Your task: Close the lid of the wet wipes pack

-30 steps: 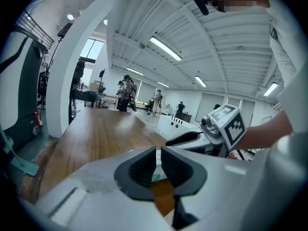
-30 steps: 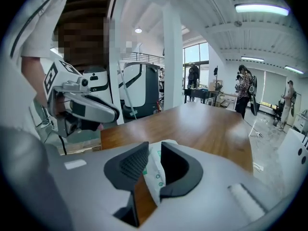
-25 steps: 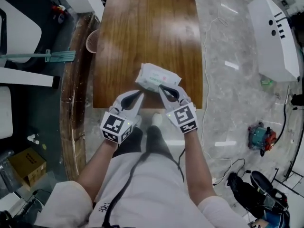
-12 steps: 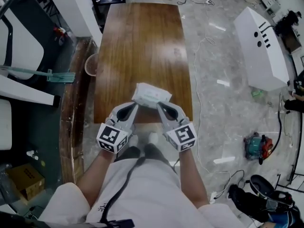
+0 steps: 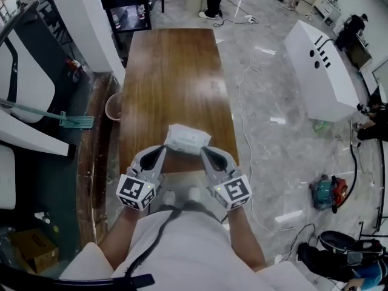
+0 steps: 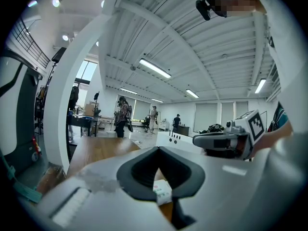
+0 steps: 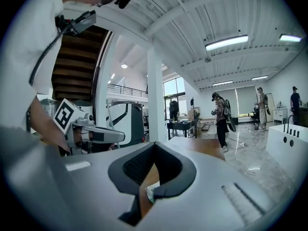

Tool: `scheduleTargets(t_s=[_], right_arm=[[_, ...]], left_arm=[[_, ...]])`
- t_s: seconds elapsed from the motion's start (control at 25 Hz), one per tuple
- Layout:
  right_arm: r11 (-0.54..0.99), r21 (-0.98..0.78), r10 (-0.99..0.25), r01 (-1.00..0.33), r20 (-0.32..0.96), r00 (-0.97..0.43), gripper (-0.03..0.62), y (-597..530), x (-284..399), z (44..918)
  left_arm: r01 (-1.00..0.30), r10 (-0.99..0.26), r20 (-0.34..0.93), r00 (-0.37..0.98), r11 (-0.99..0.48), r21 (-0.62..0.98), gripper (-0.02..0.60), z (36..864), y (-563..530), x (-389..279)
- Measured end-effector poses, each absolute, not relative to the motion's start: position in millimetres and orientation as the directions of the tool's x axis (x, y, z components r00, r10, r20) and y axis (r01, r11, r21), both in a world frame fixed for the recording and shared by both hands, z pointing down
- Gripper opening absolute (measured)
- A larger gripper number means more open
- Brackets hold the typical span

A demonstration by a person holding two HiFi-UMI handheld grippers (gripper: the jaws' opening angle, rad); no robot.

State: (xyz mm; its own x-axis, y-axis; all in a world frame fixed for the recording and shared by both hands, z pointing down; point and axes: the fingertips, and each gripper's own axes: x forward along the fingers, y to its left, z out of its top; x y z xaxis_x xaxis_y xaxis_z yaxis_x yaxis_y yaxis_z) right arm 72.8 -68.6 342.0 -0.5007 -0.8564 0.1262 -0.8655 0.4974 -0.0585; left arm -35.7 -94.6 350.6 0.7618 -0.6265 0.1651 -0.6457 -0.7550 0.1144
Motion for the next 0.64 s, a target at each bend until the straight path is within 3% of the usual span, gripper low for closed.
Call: scheduleTargets(t_s=[0.64], right_arm=[[0.438, -0.034, -0.893, -0.898, 0.099, -0.439, 0.008, -52, 81, 309]], left_arm=[[-0.623, -0.613, 0.113, 0.782, -0.776, 0.097, 0.003, 316, -92, -41]])
